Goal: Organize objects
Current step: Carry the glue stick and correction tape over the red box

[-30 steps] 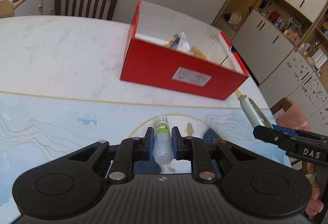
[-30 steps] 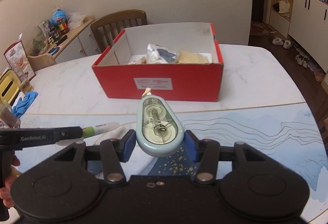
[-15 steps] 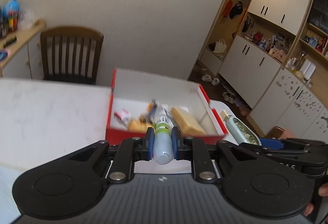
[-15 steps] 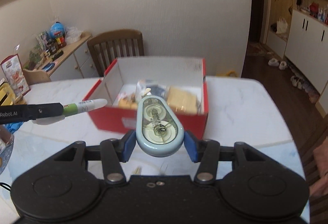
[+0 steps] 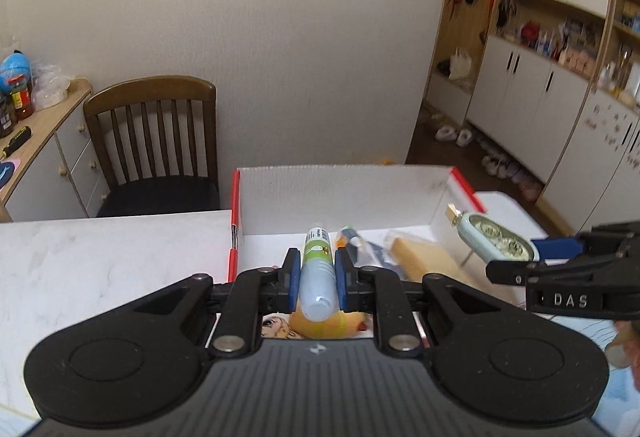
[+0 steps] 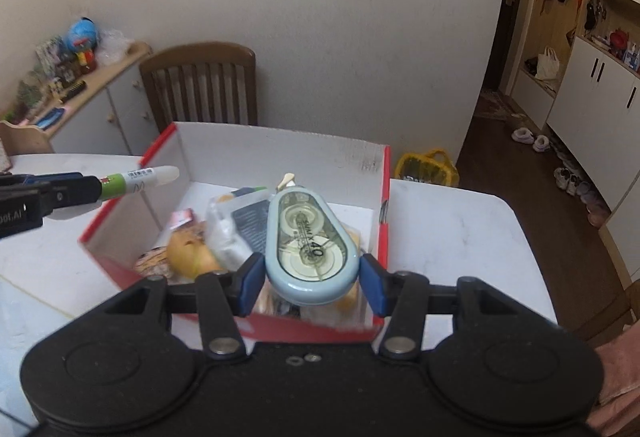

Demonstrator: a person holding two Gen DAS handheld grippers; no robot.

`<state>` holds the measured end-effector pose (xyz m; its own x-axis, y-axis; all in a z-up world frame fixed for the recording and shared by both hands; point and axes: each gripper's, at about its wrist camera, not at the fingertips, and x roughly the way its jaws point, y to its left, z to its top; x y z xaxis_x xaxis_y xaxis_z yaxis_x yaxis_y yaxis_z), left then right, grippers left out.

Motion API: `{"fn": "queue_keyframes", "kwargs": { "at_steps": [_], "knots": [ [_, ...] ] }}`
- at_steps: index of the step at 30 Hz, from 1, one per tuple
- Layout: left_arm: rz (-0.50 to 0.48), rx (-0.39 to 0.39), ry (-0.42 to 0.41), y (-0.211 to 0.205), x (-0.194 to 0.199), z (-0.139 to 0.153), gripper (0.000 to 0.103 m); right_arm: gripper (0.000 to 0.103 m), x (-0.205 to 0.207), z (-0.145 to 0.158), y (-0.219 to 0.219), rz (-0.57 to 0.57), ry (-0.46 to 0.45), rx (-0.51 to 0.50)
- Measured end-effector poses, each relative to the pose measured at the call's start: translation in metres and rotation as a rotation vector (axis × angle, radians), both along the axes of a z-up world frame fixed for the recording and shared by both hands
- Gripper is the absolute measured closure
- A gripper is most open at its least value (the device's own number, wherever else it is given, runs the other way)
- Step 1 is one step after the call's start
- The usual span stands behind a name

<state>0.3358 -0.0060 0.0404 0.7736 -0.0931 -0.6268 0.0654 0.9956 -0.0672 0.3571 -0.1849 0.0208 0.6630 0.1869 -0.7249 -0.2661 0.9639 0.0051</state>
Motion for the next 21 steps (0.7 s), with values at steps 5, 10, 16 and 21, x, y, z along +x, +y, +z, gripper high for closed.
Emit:
{"fn": "queue_keyframes", "kwargs": {
  "at_steps": [5, 10, 16, 21],
  "knots": [
    [0.013, 0.045, 0.047, -0.004, 0.027, -0.020, 0.087, 0.052, 0.026, -0.017, 0.017, 0.014, 0.031, -0.022],
    [0.002, 0.058, 0.106, -0.009, 0.046, -0.038, 0.087, 0.052, 0.040, -0.032, 0.032, 0.029, 0.054, -0.036],
    [-0.004, 0.072, 0.175, -0.011, 0.061, -0.054, 0.087, 0.052, 0.043, -0.047, 0.043, 0.075, 0.075, -0.078],
    [-0.028, 0.079, 0.224, -0.015, 0.069, -0.063, 0.086, 0.052, 0.048, -0.052, 0.045, 0.076, 0.090, -0.081]
  ]
}}
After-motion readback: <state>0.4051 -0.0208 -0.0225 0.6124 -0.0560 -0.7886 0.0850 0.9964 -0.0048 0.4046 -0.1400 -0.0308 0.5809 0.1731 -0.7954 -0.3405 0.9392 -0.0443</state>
